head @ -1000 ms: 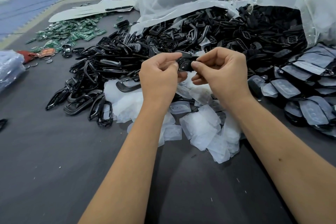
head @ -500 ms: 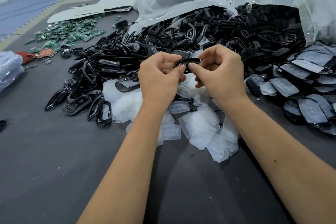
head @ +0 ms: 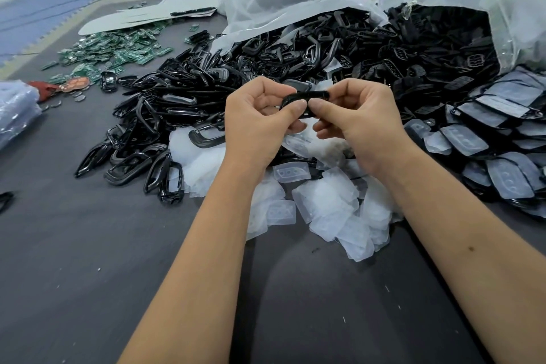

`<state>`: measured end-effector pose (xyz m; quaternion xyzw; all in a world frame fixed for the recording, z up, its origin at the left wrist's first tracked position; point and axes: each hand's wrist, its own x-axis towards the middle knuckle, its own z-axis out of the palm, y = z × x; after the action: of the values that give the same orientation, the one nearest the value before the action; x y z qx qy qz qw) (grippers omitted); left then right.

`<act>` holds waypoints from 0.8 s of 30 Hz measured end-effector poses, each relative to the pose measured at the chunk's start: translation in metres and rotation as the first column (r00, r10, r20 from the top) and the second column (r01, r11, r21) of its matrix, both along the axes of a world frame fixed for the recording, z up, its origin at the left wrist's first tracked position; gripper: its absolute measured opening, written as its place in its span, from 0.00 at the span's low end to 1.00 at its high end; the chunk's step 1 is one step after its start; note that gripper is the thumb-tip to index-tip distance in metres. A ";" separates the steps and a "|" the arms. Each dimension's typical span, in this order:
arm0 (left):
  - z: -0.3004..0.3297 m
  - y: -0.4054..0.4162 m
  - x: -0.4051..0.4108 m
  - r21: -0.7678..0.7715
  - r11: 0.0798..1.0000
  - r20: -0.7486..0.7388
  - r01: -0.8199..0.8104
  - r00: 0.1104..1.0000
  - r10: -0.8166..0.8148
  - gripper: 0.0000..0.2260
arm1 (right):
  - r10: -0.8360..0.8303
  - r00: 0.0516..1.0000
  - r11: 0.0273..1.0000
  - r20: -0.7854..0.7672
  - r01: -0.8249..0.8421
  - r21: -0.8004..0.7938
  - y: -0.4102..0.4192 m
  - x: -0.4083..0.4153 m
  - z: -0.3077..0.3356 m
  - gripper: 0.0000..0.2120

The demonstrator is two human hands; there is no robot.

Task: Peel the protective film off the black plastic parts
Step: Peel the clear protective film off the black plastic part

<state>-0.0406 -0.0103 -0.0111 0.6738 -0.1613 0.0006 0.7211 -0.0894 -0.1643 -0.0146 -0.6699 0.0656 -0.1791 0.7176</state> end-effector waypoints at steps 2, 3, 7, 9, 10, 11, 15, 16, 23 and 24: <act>0.000 0.001 0.000 -0.023 1.000 -0.011 0.012 1.000 -0.012 0.05 | 0.016 1.000 1.000 0.012 -0.016 0.005 0.001 0.000 0.000 0.06; 0.000 0.001 0.000 -0.032 0.999 -0.015 0.022 1.000 -0.022 0.05 | 0.026 1.000 1.000 0.018 -0.026 0.009 0.001 0.001 0.000 0.06; 0.001 0.003 0.000 -0.021 0.999 -0.011 0.040 0.999 -0.040 0.06 | 0.073 0.997 0.996 0.025 -0.075 0.045 0.001 0.001 -0.001 0.04; 0.001 0.002 0.000 -0.006 1.000 0.001 0.020 1.000 -0.020 0.07 | 0.066 0.997 0.998 0.043 -0.066 0.009 0.002 0.001 0.000 0.06; 0.001 0.001 0.000 0.003 1.000 0.010 0.008 1.000 -0.008 0.07 | 0.053 0.997 0.998 0.060 -0.051 -0.024 0.003 0.001 0.000 0.08; 0.000 0.001 0.001 0.011 1.000 0.019 -0.001 1.000 0.000 0.08 | 0.043 0.996 0.998 0.082 -0.039 -0.051 0.004 0.001 0.000 0.09; 0.000 0.006 0.005 0.019 0.999 0.064 0.026 0.998 -0.027 0.08 | 0.021 0.989 0.993 0.143 -0.003 -0.121 0.007 0.004 0.000 0.09; 0.000 0.008 0.006 0.030 0.999 0.079 0.035 0.996 -0.037 0.08 | 0.015 0.990 0.990 0.139 0.004 -0.141 0.008 0.004 -0.001 0.09; 0.003 0.024 0.012 0.056 0.996 0.091 0.064 0.993 -0.069 0.10 | -0.042 0.997 0.981 0.066 0.053 -0.185 0.013 0.008 -0.002 0.10; 0.003 0.026 0.013 0.057 0.996 0.078 0.073 0.994 -0.078 0.10 | -0.031 0.998 0.984 0.063 0.041 -0.176 0.014 0.008 -0.002 0.10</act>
<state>-0.0277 0.0155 -0.0083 0.6860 -0.2156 -0.0040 0.6949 -0.0819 -0.1505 -0.0161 -0.7239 0.0399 -0.2173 0.6535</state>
